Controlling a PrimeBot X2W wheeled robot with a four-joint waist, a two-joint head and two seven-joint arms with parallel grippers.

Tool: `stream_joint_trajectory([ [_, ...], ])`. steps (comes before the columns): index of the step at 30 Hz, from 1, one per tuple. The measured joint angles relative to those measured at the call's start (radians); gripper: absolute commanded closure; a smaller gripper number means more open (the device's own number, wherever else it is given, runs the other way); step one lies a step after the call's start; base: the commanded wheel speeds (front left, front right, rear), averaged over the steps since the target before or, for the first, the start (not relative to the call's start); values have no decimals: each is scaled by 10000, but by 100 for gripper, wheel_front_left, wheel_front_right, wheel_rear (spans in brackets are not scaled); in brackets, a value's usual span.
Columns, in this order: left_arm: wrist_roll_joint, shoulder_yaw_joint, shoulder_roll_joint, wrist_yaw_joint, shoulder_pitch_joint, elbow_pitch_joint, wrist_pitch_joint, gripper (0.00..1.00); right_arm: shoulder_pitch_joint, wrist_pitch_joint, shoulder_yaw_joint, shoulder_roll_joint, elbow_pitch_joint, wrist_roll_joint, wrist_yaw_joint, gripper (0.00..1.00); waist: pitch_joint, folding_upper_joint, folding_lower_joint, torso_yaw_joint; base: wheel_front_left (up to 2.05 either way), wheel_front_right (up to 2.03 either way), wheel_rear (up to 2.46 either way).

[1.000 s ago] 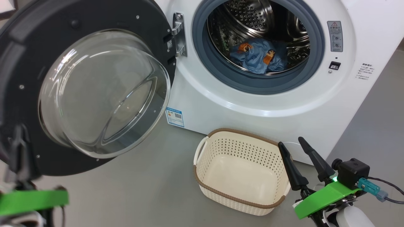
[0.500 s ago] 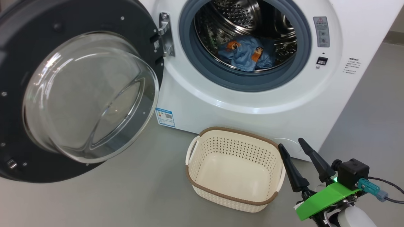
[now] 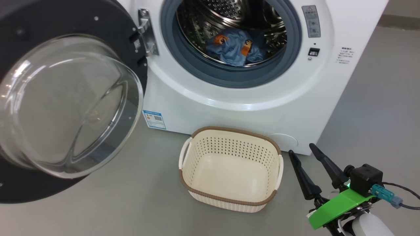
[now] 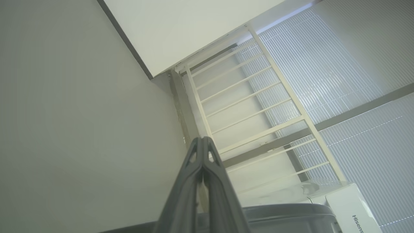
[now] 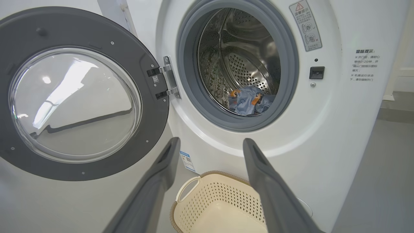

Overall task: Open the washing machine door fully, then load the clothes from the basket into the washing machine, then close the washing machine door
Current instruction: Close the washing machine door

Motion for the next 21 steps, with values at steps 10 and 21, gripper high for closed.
stream_joint_trajectory([
  [10,-545,270,441,-59,-395,1756,244,100,-130,0,56,-155,-13,0,0,0,369,0,0,-313,0,0,0],
  [21,-1091,-50,489,-65,-423,2326,1546,100,-242,0,-44,-232,31,2,0,0,433,0,0,-383,0,0,0],
])
